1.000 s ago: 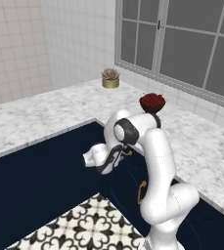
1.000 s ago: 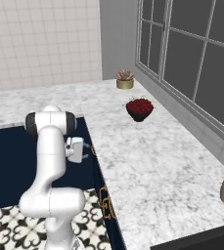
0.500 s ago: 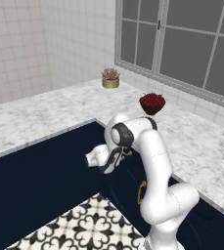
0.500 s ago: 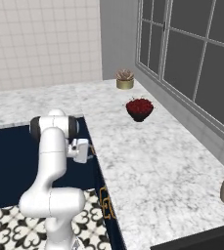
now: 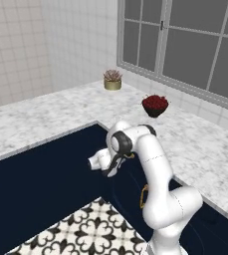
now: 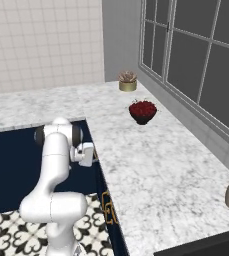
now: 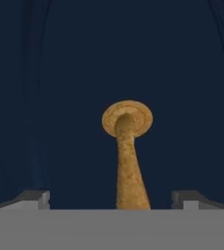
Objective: Take a straw from the drawer in front and place it inside the glass cup on the dining counter.
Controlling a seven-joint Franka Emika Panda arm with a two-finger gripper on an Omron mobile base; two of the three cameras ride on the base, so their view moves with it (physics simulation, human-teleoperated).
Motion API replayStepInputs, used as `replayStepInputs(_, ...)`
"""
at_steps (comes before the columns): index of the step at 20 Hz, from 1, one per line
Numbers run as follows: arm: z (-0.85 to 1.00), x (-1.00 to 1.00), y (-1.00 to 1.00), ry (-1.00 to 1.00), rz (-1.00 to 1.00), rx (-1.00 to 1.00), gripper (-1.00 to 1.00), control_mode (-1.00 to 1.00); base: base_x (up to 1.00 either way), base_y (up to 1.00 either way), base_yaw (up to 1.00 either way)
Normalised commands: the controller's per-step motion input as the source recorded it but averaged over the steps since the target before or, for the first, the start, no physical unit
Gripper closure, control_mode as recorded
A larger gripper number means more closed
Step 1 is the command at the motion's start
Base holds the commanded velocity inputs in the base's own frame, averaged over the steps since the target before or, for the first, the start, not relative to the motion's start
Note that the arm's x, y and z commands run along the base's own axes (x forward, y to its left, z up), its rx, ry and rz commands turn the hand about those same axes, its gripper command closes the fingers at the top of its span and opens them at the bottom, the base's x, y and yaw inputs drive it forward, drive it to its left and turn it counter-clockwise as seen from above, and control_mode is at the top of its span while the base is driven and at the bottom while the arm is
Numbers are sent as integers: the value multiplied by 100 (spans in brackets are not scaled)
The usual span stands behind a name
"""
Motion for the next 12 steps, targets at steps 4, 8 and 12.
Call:
replayStepInputs(4,-23,13,0,0,5,0,100,-100,0,0,0)
replayStepInputs(8,-8,-3,0,0,7,0,100,-100,0,0,0)
replayStepInputs(12,0,-29,6,0,9,1,100,-100,0,0,0)
